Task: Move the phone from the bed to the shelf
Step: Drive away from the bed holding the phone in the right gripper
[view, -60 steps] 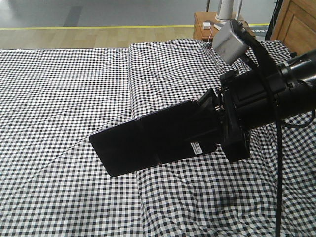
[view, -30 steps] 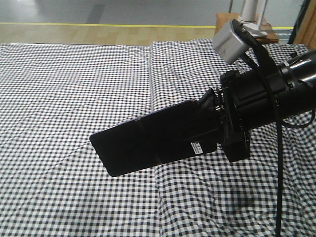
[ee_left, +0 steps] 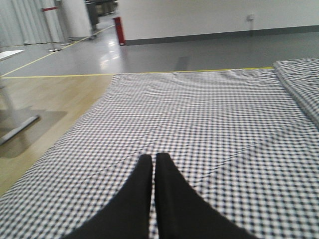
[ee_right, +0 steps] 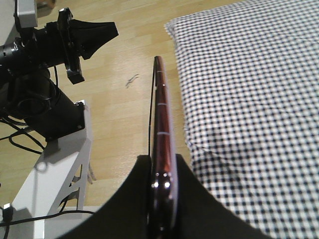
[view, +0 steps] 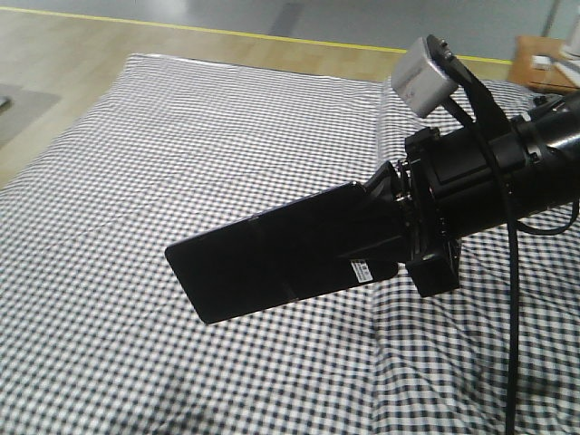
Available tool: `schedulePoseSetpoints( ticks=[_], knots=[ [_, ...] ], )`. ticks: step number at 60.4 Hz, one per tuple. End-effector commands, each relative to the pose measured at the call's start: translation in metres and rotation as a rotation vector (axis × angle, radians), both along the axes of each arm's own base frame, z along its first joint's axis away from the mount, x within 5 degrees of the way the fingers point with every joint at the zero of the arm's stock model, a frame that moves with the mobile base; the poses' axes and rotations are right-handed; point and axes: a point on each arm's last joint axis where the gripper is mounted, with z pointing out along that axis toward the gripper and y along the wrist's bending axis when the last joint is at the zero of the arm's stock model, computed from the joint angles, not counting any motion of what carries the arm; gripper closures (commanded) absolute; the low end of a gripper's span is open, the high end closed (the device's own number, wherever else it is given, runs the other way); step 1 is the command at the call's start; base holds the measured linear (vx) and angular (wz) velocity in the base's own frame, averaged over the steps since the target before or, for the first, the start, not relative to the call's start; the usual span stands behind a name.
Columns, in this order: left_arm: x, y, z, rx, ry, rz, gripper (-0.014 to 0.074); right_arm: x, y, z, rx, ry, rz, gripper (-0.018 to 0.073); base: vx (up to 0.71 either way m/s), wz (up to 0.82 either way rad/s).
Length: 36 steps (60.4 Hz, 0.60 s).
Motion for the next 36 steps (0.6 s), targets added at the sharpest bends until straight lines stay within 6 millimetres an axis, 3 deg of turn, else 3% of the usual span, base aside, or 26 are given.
schedulePoseSetpoints(
  ticks=[1, 36],
  knots=[
    [-0.0012, -0.0003, 0.0147, -0.012, -0.106, -0.005, 0.0595, -0.0134, 0.0009, 0.0197, 0.082, -0.006, 0.044, 0.0561, -0.14, 0.54],
    [-0.0012, -0.0003, 0.0147, -0.012, -0.106, -0.005, 0.0595, -0.0134, 0.0010, 0.0197, 0.083, -0.006, 0.045, 0.0561, -0.13, 0.52]
  ],
)
